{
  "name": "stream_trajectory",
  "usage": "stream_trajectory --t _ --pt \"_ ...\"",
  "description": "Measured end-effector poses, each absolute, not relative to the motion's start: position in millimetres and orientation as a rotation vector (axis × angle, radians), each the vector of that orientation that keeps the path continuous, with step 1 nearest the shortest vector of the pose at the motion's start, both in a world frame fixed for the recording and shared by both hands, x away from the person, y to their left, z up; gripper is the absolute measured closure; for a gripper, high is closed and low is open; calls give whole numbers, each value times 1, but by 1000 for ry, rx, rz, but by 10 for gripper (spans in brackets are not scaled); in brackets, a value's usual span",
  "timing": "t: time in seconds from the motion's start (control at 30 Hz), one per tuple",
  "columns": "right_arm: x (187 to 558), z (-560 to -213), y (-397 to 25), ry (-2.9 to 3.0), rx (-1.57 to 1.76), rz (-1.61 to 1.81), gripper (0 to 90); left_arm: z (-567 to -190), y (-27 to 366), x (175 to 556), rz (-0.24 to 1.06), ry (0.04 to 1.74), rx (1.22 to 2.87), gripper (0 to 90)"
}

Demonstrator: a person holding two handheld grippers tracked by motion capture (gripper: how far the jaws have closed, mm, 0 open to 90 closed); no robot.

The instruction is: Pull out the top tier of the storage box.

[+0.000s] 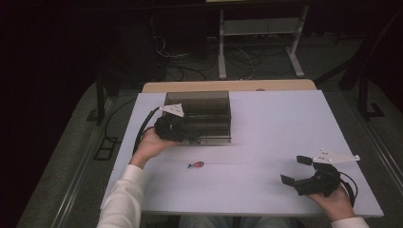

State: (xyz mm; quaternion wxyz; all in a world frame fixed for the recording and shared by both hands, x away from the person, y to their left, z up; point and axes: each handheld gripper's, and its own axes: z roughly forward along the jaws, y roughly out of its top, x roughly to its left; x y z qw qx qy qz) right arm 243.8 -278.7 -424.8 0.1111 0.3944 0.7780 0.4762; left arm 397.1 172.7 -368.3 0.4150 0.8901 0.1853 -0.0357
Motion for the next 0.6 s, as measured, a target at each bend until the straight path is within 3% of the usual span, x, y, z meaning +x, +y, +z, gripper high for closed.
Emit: stream_trajectory --t 0.6 --pt "244 -425 -278 2285 1155 1399 0 -371 173 389 -75 491 2216 774"
